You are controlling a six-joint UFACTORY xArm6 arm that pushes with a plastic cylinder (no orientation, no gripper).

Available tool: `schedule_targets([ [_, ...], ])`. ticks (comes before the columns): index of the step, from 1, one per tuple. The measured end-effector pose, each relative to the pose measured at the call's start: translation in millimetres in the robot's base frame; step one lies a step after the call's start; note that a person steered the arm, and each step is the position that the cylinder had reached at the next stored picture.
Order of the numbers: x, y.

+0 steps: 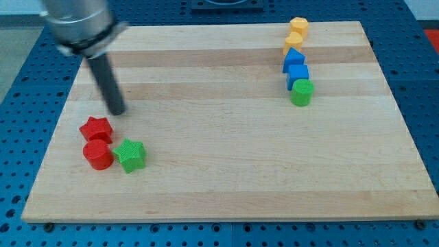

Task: Place the red star left to the green circle

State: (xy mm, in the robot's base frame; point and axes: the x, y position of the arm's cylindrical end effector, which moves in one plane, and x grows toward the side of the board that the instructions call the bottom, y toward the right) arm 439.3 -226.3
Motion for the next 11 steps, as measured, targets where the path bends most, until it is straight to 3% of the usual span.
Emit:
schedule_targets([
  [2,82,-23],
  [3,80,14],
  [5,67,-1],
  [9,-18,24],
  [10,-29,57],
  [11,-51,41],
])
